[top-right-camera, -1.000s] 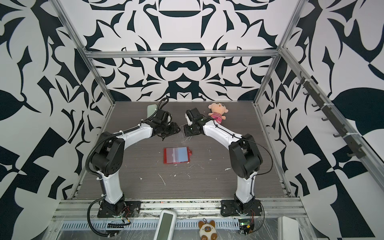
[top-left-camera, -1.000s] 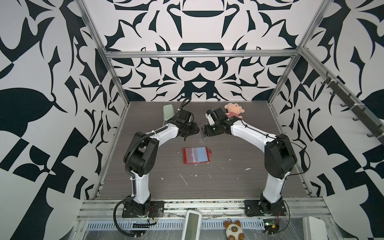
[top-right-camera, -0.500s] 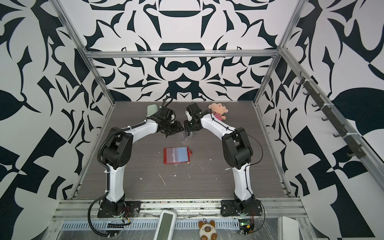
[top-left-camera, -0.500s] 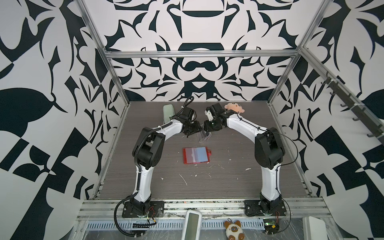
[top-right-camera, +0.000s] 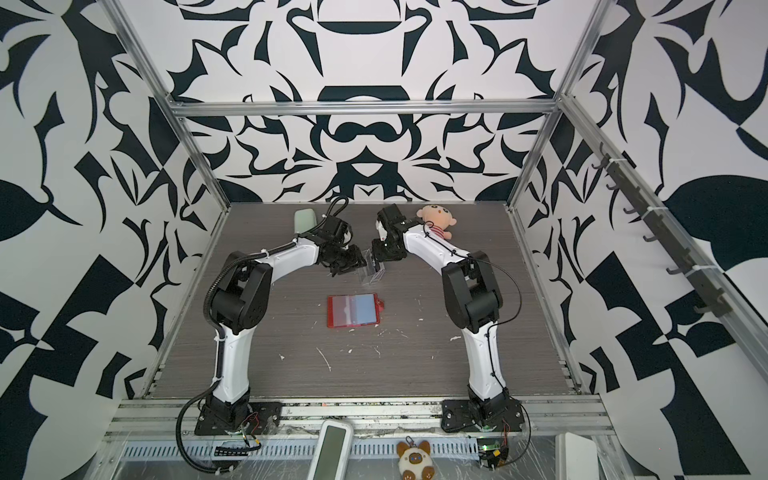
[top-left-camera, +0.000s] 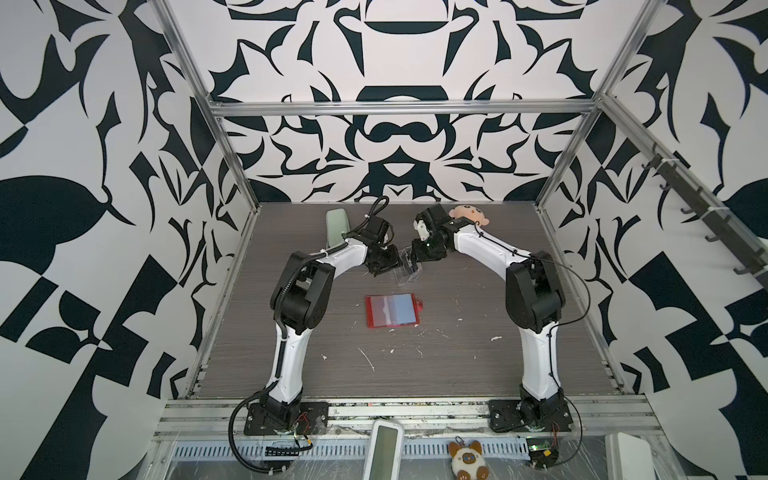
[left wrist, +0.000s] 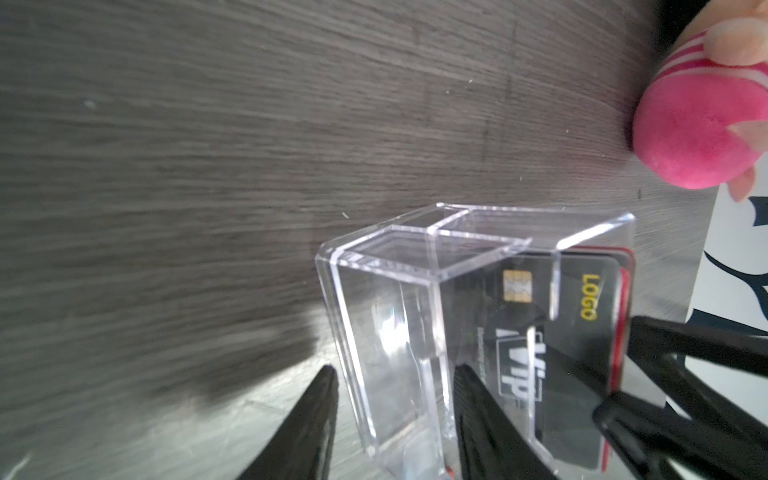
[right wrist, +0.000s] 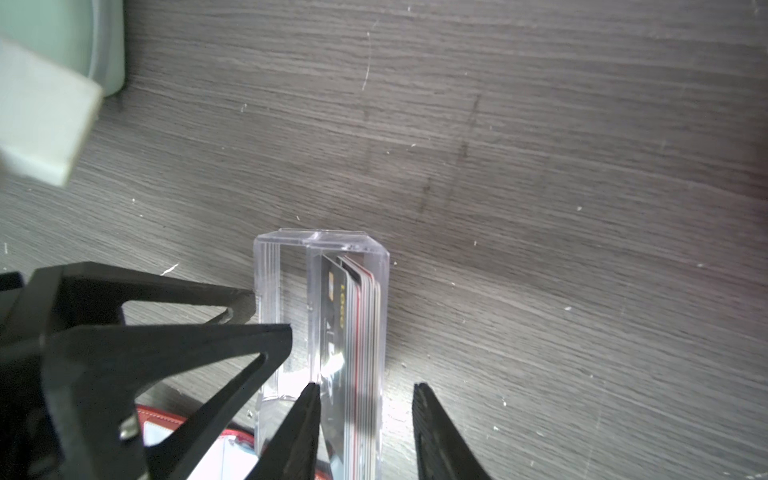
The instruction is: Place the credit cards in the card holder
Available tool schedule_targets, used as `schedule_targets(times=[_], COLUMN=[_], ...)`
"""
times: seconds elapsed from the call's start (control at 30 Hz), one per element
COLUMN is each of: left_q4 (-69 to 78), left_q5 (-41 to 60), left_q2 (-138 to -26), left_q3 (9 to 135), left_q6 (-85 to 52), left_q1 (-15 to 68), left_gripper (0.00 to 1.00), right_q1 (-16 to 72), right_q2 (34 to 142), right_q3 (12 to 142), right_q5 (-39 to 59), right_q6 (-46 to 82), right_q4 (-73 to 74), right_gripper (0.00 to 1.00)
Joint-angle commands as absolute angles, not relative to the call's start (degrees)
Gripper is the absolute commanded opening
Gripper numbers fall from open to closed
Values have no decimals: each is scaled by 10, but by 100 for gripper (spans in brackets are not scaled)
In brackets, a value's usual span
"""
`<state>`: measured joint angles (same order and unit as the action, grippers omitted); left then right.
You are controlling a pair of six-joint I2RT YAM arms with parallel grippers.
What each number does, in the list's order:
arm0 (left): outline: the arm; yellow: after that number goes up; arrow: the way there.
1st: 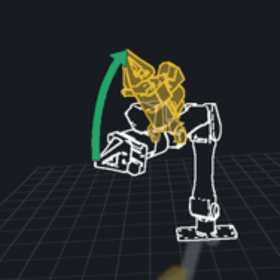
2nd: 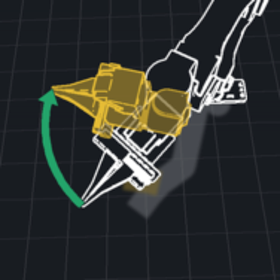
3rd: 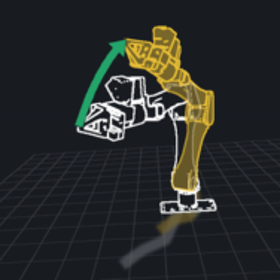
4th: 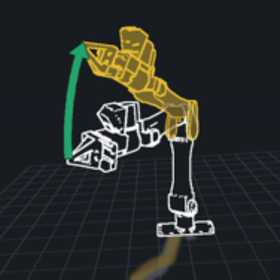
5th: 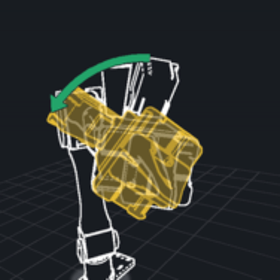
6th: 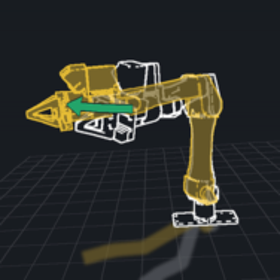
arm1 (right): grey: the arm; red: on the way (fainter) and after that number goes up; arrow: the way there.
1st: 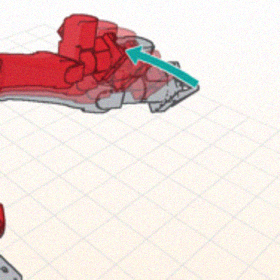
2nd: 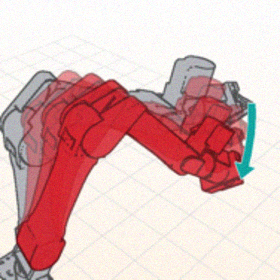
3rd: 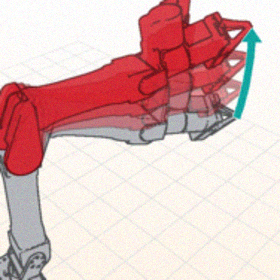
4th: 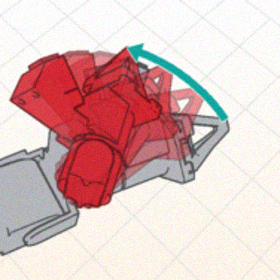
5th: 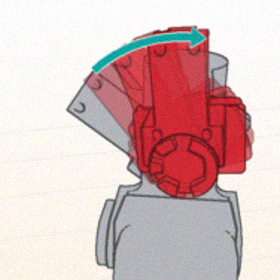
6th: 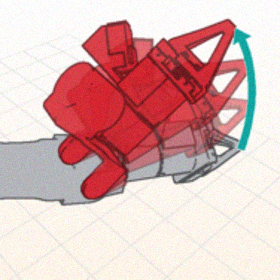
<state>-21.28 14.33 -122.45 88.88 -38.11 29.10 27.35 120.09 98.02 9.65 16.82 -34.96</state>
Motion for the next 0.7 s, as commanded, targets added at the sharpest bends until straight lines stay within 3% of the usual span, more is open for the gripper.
schedule_targets(times=[0.0,0.67], left_q4=[-241,-260], left_q5=[134,130], left_q2=[-1237,-1249], left_q3=[899,900], left_q6=[-382,-373], left_q1=[287,287], left_gripper=[47,41], right_q1=[273,273], right_q2=[1199,1249], right_q3=[1006,1046], right_q5=[105,108], right_q6=[176,182], right_q4=[-358,-391], right_gripper=[41,37])
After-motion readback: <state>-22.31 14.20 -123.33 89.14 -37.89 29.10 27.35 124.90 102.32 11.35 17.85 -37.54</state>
